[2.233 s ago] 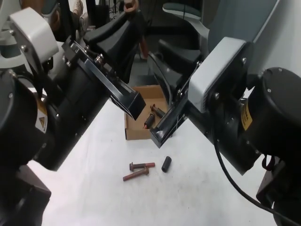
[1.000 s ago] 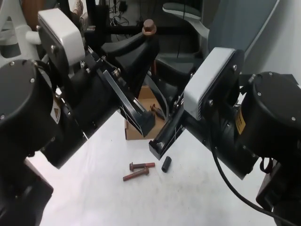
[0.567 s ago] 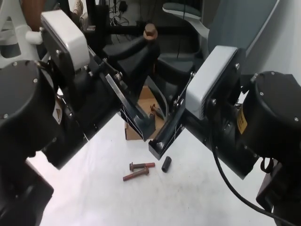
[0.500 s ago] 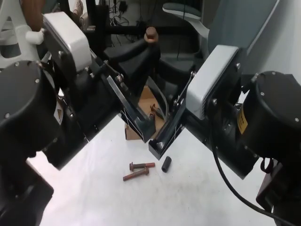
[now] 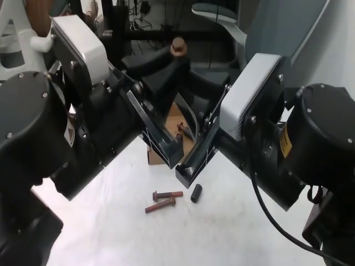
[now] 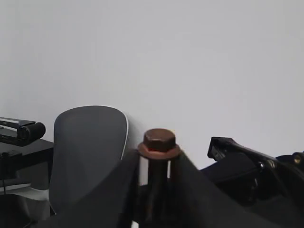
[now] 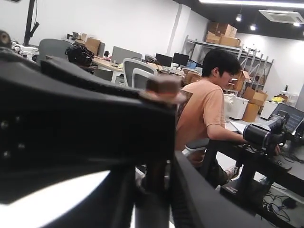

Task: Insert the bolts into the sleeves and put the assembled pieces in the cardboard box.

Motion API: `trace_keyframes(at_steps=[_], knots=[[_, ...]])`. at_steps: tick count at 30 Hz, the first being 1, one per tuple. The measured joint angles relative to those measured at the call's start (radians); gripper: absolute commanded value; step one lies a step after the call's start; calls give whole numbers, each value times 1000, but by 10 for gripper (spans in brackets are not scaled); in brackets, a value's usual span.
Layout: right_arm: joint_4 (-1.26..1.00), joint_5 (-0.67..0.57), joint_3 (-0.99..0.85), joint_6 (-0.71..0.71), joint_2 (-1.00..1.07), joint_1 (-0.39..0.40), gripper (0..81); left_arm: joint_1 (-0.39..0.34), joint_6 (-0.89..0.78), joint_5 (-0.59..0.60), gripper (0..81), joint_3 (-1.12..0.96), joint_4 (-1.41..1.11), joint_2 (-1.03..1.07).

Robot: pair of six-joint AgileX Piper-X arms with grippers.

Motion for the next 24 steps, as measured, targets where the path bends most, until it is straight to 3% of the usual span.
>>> trace_keyframes(at_steps=[1,7,13,14,16,18,24], knots=[[0,0,0,0,0,0,4,0,0,0,700,0,0,0],[-1,0,0,0,0,0,4,0,0,-59,700,0,-24,0],[2,15,0,0,0,0,4,0,9,-132,700,0,-288,0],[6,15,0,0,0,0,4,0,17,-151,601,0,-340,0],[14,15,0,0,0,0,4,0,64,-207,323,0,-461,0],[19,18,0,0,0,0,4,0,121,-252,1,0,-532,-15],[122,60,-26,0,0,-31,4,0,241,-338,18,42,-369,-129]])
